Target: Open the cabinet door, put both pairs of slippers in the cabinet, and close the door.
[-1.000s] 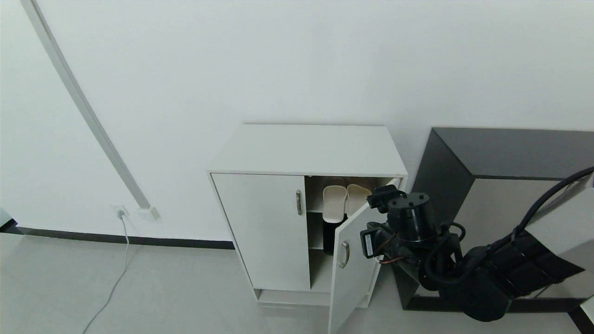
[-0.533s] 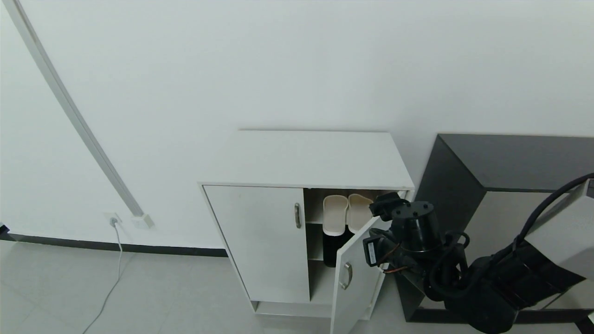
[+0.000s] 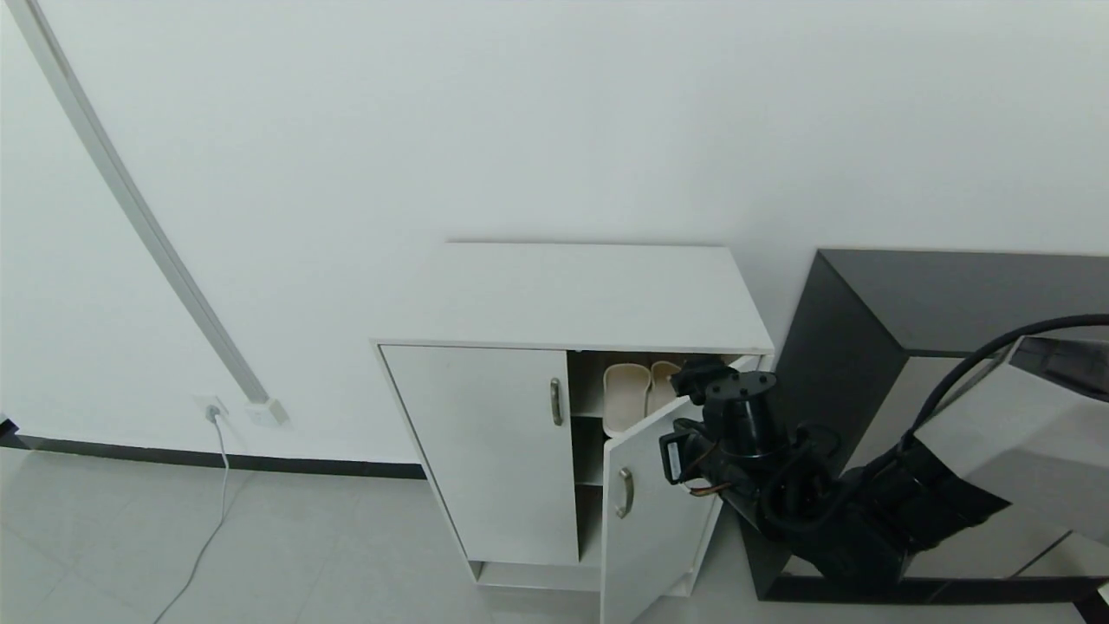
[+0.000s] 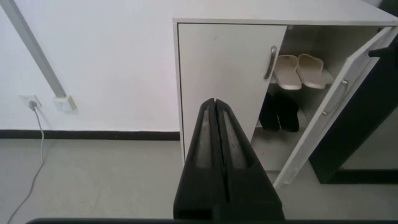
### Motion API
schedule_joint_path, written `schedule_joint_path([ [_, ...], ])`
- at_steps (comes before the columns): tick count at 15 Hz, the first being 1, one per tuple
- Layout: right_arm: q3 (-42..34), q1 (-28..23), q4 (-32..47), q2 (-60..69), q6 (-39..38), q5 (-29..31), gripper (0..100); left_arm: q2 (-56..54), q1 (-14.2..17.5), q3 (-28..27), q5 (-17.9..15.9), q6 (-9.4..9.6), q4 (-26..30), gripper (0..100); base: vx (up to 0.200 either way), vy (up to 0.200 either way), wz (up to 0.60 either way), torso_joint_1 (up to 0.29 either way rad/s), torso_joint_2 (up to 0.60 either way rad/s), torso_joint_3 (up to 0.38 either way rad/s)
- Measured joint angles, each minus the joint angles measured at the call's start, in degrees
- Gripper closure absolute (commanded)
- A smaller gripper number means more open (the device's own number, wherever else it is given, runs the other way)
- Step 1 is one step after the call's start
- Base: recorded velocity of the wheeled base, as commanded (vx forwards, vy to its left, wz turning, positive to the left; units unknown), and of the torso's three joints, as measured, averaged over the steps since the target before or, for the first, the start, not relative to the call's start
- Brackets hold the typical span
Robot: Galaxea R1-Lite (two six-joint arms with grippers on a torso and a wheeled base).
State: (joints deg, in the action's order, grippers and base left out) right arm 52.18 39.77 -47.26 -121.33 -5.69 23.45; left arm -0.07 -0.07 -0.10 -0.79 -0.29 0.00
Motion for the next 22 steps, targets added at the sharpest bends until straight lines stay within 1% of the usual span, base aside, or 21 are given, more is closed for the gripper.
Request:
schedule_joint_path([
  [2, 2.67, -0.20, 0.05, -1.63, 0.00, -0.11, 100, 0.00, -0.02, 0.00, 0.01, 0.02, 0.00, 100, 0.000, 0.000, 0.00, 0.000, 0.00, 0.000],
  [5, 8.63, -0.94, 0.22, -4.85, 0.04, -0.15, 100, 0.00, 0.00, 0.00, 0.01, 0.00, 0.00, 100, 0.000, 0.000, 0.00, 0.000, 0.00, 0.000],
  [8, 14.60, -2.26, 0.41, -8.52, 0.22, -0.17, 100, 0.00, 0.00, 0.00, 0.01, -0.02, 0.00, 100, 0.000, 0.000, 0.00, 0.000, 0.00, 0.000],
  [11, 18.75, -3.66, 0.95, -11.36, 0.22, -0.24, 100, 0.00, -0.02, 0.00, 0.00, -0.02, 0.00, 100, 0.000, 0.000, 0.00, 0.000, 0.00, 0.000],
  [22, 24.37, -5.21, 3.15, -14.84, 0.23, -0.44, 100, 0.00, -0.02, 0.00, 0.00, -0.02, 0.00, 100, 0.000, 0.000, 0.00, 0.000, 0.00, 0.000],
])
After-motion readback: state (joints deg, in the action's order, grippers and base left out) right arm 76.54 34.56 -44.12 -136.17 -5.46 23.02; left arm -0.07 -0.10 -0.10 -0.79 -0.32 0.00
